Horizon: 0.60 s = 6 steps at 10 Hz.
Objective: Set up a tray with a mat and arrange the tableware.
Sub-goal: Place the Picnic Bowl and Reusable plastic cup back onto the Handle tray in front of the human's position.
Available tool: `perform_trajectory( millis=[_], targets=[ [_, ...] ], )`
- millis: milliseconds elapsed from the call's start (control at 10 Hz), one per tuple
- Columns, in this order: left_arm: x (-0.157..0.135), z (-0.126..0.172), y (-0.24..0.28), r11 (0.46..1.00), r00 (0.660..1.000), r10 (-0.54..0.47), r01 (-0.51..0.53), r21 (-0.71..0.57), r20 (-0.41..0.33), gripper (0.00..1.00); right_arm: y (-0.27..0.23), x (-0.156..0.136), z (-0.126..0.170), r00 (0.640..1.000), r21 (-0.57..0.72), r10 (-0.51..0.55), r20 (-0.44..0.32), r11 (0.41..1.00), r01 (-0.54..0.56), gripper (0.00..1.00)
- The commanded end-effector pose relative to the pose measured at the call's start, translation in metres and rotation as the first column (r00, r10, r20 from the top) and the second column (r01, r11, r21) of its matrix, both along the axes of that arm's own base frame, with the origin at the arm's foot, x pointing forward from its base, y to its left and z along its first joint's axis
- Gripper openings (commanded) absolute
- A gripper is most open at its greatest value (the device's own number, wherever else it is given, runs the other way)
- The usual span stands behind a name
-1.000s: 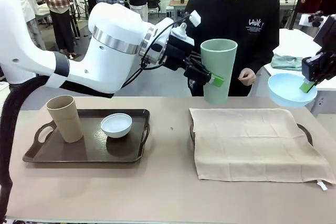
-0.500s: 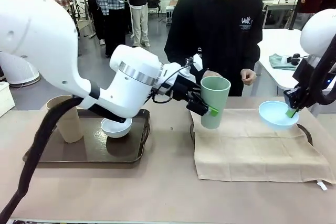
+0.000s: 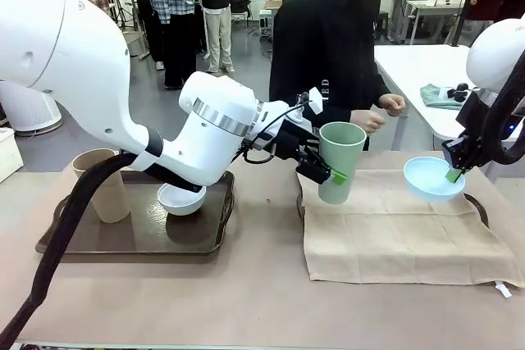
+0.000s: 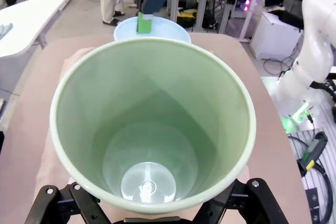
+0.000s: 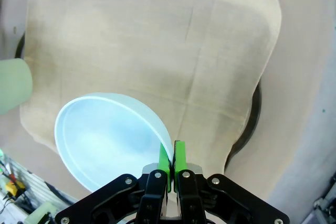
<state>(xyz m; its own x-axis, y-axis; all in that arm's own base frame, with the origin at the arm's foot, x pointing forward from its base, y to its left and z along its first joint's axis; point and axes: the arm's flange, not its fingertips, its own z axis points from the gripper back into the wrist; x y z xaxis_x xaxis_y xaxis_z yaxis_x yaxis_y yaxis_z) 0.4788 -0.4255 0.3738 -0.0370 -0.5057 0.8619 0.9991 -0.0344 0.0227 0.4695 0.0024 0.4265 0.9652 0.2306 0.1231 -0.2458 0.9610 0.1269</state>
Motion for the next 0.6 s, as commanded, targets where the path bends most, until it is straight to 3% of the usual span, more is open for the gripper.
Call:
perform_trajectory(
  millis=[0,500],
  targets=[
    [0.012,-0.010,-0.017,1.000,1.000,-0.025,0.025,-0.003,0.009,0.86,0.000,0.012,-0.024,0.999,-0.005,0.033,0.022,0.999,-0.033,0.04],
    [0.031,-0.036,-0.045,0.996,0.993,-0.070,0.075,-0.054,0.097,0.86,0.006,0.034,-0.065,0.998,-0.021,0.056,0.009,0.998,-0.056,0.04]
  ],
)
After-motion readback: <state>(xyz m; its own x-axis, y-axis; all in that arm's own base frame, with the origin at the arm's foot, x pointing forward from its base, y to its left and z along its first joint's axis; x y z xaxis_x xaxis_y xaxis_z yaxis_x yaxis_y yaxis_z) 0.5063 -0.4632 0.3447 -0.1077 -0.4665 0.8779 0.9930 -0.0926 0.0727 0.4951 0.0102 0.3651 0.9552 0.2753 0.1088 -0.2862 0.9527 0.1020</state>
